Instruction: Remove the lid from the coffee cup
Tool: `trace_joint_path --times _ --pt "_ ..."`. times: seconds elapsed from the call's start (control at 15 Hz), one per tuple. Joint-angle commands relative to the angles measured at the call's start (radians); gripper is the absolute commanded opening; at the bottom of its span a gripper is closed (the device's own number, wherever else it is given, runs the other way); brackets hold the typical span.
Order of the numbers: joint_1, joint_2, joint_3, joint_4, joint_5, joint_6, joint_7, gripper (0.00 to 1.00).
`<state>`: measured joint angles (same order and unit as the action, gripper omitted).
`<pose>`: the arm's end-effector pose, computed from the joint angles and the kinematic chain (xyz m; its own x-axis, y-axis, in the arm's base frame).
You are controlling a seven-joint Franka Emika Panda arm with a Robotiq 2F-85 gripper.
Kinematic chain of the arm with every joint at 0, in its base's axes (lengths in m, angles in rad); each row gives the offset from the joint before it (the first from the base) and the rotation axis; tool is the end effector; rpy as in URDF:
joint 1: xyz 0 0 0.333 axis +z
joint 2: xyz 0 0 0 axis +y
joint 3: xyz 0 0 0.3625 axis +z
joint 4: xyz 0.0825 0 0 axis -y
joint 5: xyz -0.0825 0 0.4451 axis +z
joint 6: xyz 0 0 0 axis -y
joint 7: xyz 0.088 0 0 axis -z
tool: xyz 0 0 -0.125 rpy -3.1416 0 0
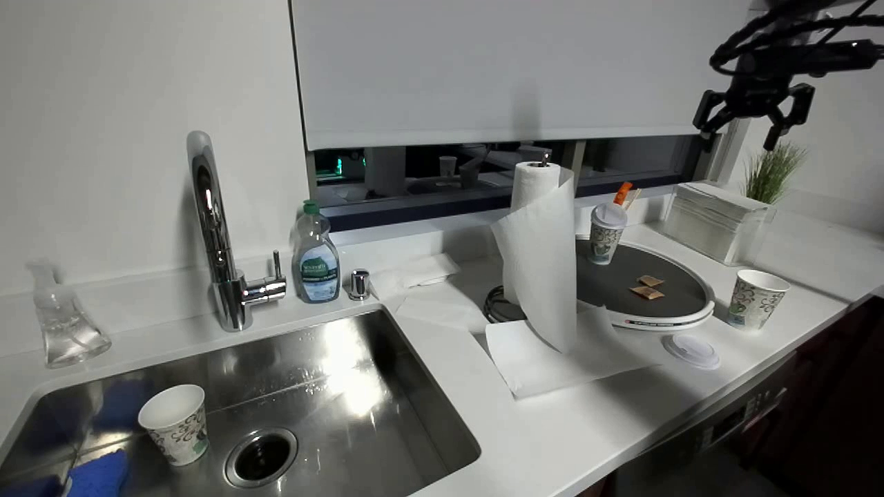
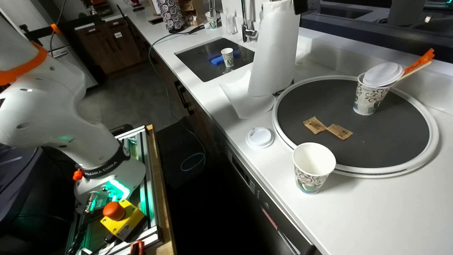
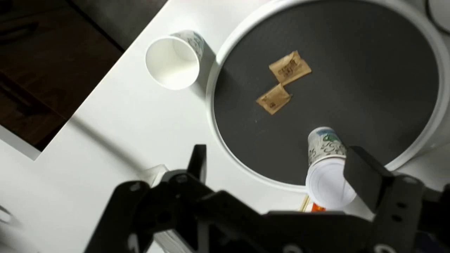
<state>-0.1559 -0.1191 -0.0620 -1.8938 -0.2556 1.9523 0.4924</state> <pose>0.5816 -0.1520 0.5883 0.7873 -0.5594 0.2593 -0.6029 -0.7865 0.1338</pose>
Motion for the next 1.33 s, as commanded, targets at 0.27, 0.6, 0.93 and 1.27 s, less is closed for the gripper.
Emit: trace_joint_path --times 0.27,0.6,0.93,1.27 --pt "0.021 0.186 -0.039 0.092 -0.255 0.125 0.214 1.00" --pt "0.026 0.232 -0.048 0.134 -0.283 0.129 0.238 1.00" --pt "0.072 0.446 -0.054 0.304 -0.281 0.267 0.366 1.00" --pt "0.117 0.653 -0.094 0.501 -0.200 0.335 0.483 1.00"
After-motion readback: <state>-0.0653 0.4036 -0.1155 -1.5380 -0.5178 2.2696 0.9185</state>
